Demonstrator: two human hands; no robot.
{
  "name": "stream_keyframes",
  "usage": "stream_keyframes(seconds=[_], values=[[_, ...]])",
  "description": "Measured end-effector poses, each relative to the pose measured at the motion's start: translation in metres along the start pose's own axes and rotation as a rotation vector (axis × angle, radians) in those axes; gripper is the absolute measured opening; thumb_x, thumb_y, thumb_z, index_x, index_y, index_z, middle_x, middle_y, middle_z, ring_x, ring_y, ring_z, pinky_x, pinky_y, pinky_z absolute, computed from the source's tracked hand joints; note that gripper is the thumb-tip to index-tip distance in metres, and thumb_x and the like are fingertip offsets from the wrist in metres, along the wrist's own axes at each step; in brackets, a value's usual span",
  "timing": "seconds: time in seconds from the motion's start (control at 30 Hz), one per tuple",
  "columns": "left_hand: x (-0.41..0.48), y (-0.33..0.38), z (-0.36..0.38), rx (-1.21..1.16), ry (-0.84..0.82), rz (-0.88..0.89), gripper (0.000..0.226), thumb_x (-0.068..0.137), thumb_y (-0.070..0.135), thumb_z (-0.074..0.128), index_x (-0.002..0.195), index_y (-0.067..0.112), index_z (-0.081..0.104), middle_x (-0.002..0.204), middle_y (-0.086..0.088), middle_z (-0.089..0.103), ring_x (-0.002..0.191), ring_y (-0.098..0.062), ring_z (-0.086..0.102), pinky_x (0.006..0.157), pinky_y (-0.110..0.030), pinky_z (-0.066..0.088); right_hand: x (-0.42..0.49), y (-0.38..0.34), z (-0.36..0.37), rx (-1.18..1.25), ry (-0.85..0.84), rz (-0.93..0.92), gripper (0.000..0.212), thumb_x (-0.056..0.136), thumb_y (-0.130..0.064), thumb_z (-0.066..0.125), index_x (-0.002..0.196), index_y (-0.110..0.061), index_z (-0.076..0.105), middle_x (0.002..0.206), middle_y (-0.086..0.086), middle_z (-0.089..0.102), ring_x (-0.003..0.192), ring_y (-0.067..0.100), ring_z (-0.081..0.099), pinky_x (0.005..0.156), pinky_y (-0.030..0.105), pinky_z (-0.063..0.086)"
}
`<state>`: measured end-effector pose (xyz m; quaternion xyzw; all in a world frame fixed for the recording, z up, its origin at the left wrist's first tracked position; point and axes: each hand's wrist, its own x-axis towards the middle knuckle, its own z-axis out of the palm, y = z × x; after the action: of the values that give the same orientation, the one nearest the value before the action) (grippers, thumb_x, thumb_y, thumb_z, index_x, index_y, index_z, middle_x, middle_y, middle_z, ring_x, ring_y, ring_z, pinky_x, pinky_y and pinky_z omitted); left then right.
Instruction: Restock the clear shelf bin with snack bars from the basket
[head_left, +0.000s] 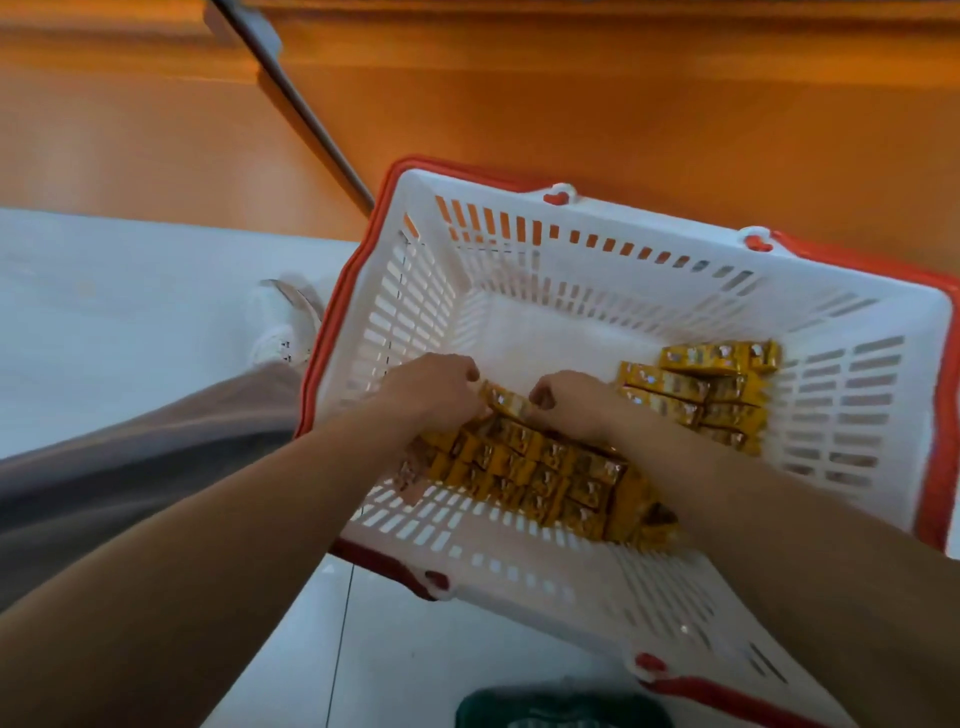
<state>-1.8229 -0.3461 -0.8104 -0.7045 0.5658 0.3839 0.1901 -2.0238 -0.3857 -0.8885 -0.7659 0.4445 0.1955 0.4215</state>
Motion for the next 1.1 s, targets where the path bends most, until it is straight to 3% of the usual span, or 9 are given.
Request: stream_keyframes(seconds=[0.13, 0.23, 0.3, 0.47, 0.57, 0.67, 0.83, 0.93, 1.1], values=[[-0.011, -0.005, 0.002, -0.310, 0.057, 0.081, 0.039, 0.092, 0.040, 0.067, 0.130, 0.031, 0.065, 0.131, 0.005, 0.067, 0.118, -0.014, 0.061, 0.099, -0.030, 0.048, -0.003, 0.003, -0.006, 0.093, -0.017, 0.034, 0.032, 0.085, -0.047, 0.071, 0.094, -0.016, 0.073, 0.095, 0.002, 0.072, 0.087, 0.021, 0.064, 0.070, 0.033, 0.048], [-0.011, -0.009, 0.008, -0.475, 0.123, 0.080, 0.032, 0.094, 0.024, 0.066, 0.125, 0.032, 0.068, 0.128, 0.008, 0.067, 0.119, -0.011, 0.060, 0.096, -0.024, 0.047, -0.008, 0.003, -0.018, 0.181, 0.080, 0.064, 0.030, 0.088, -0.042, 0.069, 0.108, -0.020, 0.065, 0.101, -0.004, 0.064, 0.087, 0.016, 0.057, 0.063, 0.028, 0.041], [-0.008, -0.013, 0.011, -0.494, 0.138, 0.049, 0.035, 0.094, 0.023, 0.065, 0.127, 0.035, 0.066, 0.133, 0.007, 0.064, 0.118, -0.012, 0.057, 0.089, -0.022, 0.044, -0.016, 0.005, -0.033, 0.292, 0.173, 0.091, 0.033, 0.091, -0.043, 0.064, 0.119, -0.026, 0.060, 0.105, -0.008, 0.056, 0.092, 0.013, 0.054, 0.069, 0.028, 0.042], [-0.008, -0.017, 0.026, -0.360, 0.013, 0.074, 0.043, 0.091, 0.036, 0.070, 0.133, 0.036, 0.061, 0.139, 0.003, 0.062, 0.116, -0.017, 0.058, 0.089, -0.029, 0.042, -0.042, 0.012, -0.058, 0.109, 0.005, 0.164, 0.031, 0.091, -0.037, 0.059, 0.105, -0.013, 0.071, 0.107, 0.008, 0.070, 0.091, 0.022, 0.064, 0.078, 0.039, 0.052], [-0.003, -0.017, 0.028, -0.255, 0.055, 0.092, 0.050, 0.093, 0.034, 0.068, 0.141, 0.031, 0.057, 0.139, -0.001, 0.061, 0.115, -0.021, 0.059, 0.087, -0.030, 0.044, -0.055, 0.016, -0.050, -0.078, -0.087, 0.179, 0.032, 0.092, -0.037, 0.056, 0.107, -0.012, 0.071, 0.109, 0.010, 0.070, 0.095, 0.026, 0.065, 0.083, 0.041, 0.055], [0.007, -0.014, 0.024, -0.139, 0.130, 0.118, 0.056, 0.091, 0.031, 0.072, 0.143, 0.027, 0.054, 0.144, -0.004, 0.056, 0.128, -0.026, 0.052, 0.101, -0.039, 0.047, -0.060, 0.018, -0.042, -0.062, -0.044, 0.166, 0.042, 0.096, -0.051, 0.052, 0.114, -0.017, 0.066, 0.114, 0.007, 0.068, 0.100, 0.025, 0.063, 0.086, 0.040, 0.053], [0.019, -0.011, 0.028, -0.043, 0.062, 0.177, 0.075, 0.089, 0.025, 0.074, 0.154, 0.031, 0.039, 0.166, 0.002, 0.026, 0.150, -0.029, 0.028, 0.119, -0.046, 0.032, -0.061, 0.019, -0.025, -0.052, -0.049, 0.192, 0.053, 0.092, -0.055, 0.058, 0.134, -0.023, 0.047, 0.131, 0.012, 0.042, 0.101, 0.027, 0.053, 0.080, 0.037, 0.046], [0.027, -0.008, 0.029, 0.016, 0.001, 0.168, 0.083, 0.084, 0.040, 0.079, 0.155, 0.030, 0.037, 0.158, 0.001, 0.038, 0.141, -0.030, 0.042, 0.111, -0.045, 0.039, -0.062, 0.022, -0.020, 0.064, 0.044, 0.192, 0.052, 0.091, -0.050, 0.065, 0.133, -0.023, 0.051, 0.130, 0.009, 0.046, 0.095, 0.022, 0.050, 0.074, 0.033, 0.041], [0.040, -0.007, 0.024, 0.079, -0.078, 0.175, 0.077, 0.078, 0.047, 0.083, 0.144, 0.030, 0.048, 0.133, -0.006, 0.053, 0.122, -0.030, 0.054, 0.098, -0.043, 0.047, -0.065, 0.023, -0.009, 0.196, 0.098, 0.140, 0.054, 0.099, -0.047, 0.055, 0.144, -0.019, 0.047, 0.145, 0.009, 0.049, 0.129, 0.028, 0.049, 0.097, 0.038, 0.043]])
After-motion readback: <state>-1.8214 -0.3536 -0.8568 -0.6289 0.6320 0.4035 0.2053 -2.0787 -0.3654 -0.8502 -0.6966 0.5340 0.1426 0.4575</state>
